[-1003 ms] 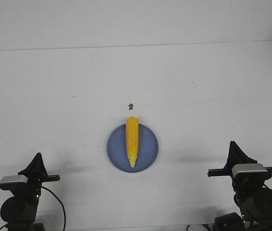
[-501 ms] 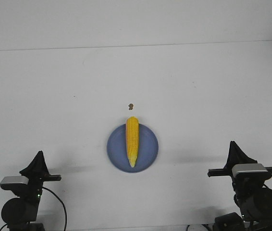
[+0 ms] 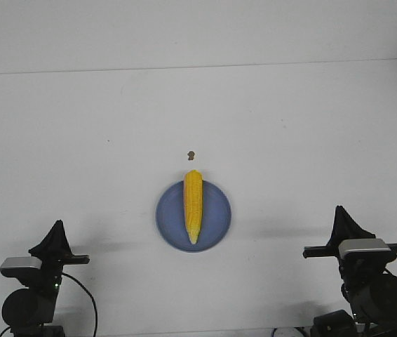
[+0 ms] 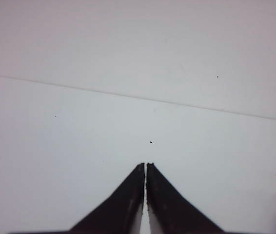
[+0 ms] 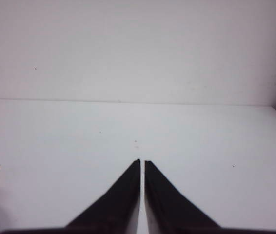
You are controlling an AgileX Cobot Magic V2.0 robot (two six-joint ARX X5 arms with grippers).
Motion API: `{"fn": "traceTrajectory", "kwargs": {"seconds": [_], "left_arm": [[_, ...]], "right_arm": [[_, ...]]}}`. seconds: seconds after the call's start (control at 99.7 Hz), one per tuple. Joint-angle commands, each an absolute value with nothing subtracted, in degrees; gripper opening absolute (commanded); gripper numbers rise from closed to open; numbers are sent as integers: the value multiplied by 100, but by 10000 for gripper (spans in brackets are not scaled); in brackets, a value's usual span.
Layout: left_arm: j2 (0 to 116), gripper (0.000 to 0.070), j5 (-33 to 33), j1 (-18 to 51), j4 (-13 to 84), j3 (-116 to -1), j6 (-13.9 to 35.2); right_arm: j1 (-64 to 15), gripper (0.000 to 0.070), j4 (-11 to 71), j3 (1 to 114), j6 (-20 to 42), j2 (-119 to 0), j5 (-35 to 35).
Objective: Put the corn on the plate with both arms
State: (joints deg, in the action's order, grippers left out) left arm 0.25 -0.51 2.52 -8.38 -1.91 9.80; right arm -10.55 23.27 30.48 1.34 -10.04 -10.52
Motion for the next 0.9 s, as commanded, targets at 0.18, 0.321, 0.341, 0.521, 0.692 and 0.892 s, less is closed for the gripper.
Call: {"fn": "traceTrajectory", "kwargs": {"seconds": [0.18,0.321,0.341,0.521,0.692,0.892], "left_arm": [[16,12,-43,252,-906,-80,932],[19,12,-43,252,-906,-80,932],[19,12,-43,252,-906,-80,932],[16,12,-40,252,-906,-80,932],[19,12,-43,252,-906,-80,932],[19,12,-43,252,-906,-80,932]], "right_arm": [[-1068,19,2274,3094,148,-1013,-1057],[-1068,19,2272,3094,148,-1011,-1057],[-1068,19,2274,3094,148,-1013,-1057],[-1070,19,2274,3094,145,-1011,-1059],[-996,19,2171,3079,-69,-965,-1079],[-663,19,1887,2703,-309,-513,-679]]}}
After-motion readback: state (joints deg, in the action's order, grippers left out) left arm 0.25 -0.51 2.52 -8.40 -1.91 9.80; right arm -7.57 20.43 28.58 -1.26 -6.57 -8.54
